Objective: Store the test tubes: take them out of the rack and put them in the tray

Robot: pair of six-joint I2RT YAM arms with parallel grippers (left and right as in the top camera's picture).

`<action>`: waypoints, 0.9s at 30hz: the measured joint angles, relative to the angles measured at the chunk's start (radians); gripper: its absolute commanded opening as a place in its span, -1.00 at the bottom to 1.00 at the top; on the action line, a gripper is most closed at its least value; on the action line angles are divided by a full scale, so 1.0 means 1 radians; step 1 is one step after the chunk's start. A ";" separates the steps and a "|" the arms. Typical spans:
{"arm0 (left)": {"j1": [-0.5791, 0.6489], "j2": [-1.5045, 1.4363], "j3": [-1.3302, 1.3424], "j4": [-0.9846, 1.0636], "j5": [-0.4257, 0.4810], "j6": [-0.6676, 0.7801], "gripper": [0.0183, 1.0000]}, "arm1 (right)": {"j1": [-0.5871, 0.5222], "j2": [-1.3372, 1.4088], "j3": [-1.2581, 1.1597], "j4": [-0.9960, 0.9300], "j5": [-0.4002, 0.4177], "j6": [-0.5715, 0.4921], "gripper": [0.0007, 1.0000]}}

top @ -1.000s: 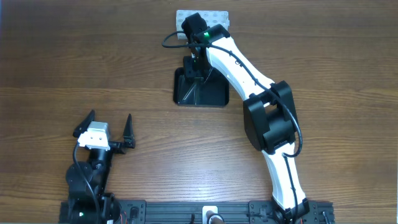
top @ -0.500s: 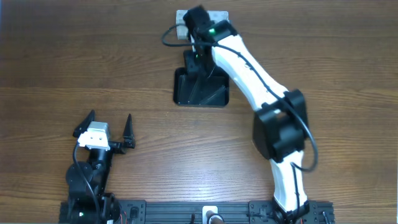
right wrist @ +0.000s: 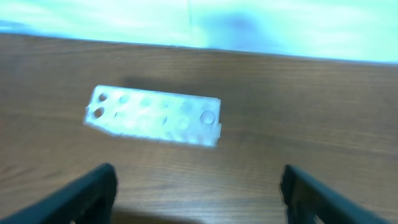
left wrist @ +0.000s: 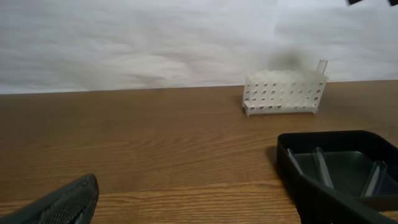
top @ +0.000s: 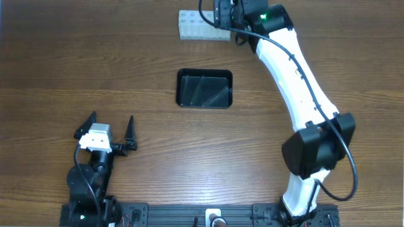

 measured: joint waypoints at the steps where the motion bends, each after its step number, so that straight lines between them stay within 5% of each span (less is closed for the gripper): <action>1: 0.000 0.000 0.000 0.000 0.000 0.000 1.00 | -0.002 0.017 0.000 0.020 0.007 -0.009 0.73; 20: 0.000 0.000 0.000 0.000 0.000 0.000 1.00 | -0.021 0.249 -0.002 0.225 0.048 -0.043 0.50; 27: 0.000 0.000 0.000 0.000 0.000 0.000 1.00 | -0.034 0.291 -0.002 0.247 0.064 -0.040 0.25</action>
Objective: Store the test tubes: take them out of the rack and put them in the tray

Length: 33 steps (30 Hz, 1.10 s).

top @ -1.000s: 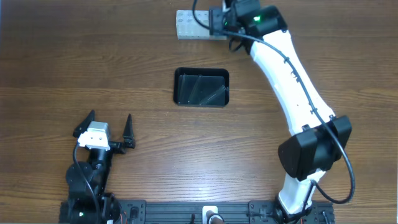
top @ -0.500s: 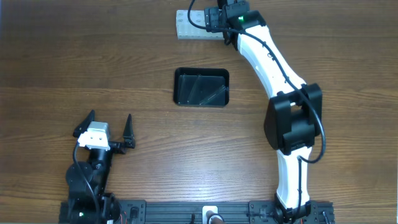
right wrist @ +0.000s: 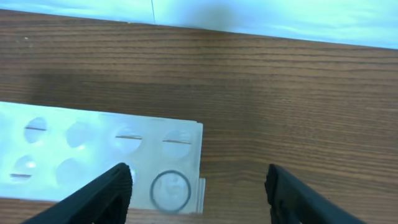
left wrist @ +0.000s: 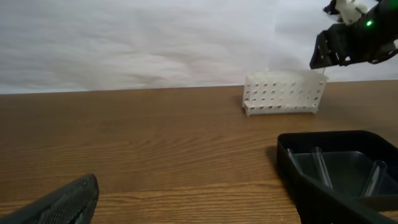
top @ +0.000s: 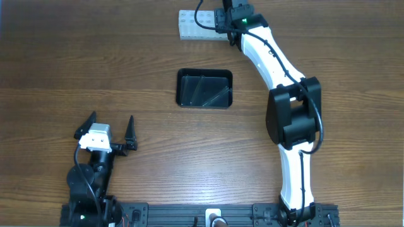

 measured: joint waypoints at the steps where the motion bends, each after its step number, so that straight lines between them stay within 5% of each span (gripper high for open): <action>1: 0.000 0.000 0.000 0.000 0.000 0.000 1.00 | -0.001 0.006 0.000 0.005 0.000 0.001 0.19; 13: 0.000 0.000 0.000 0.000 0.000 0.000 1.00 | -0.001 0.020 0.000 0.021 0.002 0.024 -0.42; 33: 0.000 0.000 0.000 0.000 0.000 0.000 1.00 | 0.002 0.020 0.000 0.037 -0.008 0.038 -0.82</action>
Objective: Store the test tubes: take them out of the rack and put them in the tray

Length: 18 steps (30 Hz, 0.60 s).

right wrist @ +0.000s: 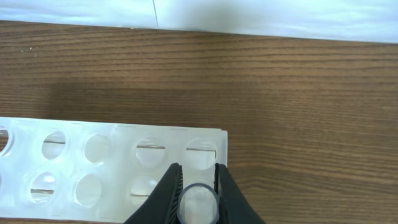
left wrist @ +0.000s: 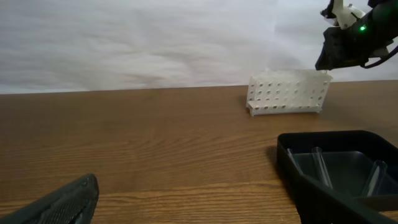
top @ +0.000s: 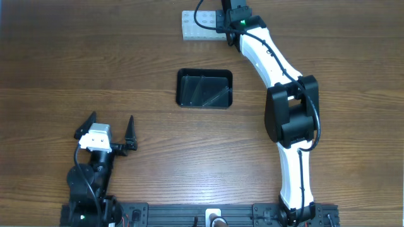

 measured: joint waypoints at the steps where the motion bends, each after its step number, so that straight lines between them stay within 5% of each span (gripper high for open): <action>1: 0.000 0.000 0.000 0.000 0.000 0.000 1.00 | 0.000 0.000 0.000 0.003 0.000 0.001 -0.83; 18: 0.000 0.000 0.000 0.000 0.000 0.000 1.00 | 0.001 -0.137 -0.002 0.012 -0.005 0.004 -0.89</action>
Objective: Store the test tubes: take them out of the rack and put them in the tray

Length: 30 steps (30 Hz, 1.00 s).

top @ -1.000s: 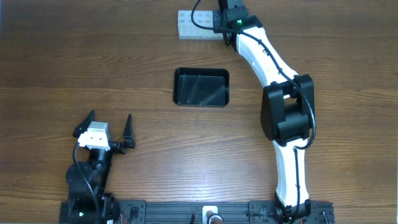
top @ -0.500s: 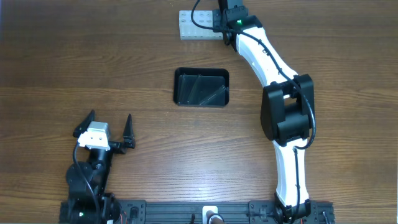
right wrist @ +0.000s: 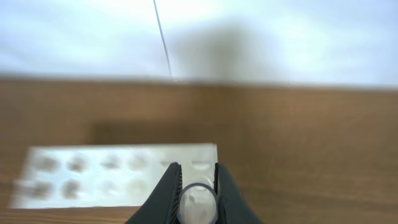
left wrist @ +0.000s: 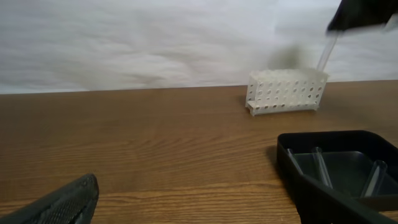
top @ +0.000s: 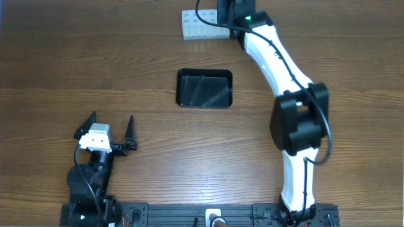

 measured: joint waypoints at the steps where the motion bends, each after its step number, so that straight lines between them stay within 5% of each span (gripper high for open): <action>1: 0.000 0.000 0.000 0.000 0.000 0.000 1.00 | 0.000 -0.047 0.000 -0.001 -0.006 0.000 -0.89; 11: 0.000 0.000 0.000 0.000 0.000 0.000 1.00 | 0.031 -0.361 0.013 -0.232 -0.066 0.034 -0.89; 20: 0.000 0.000 0.000 0.000 0.000 0.000 1.00 | 0.048 -0.329 -0.004 -0.649 -0.227 0.107 -0.89; 30: 0.000 0.000 0.000 0.000 0.000 0.000 1.00 | 0.109 -0.272 -0.227 -0.562 -0.297 0.204 -0.92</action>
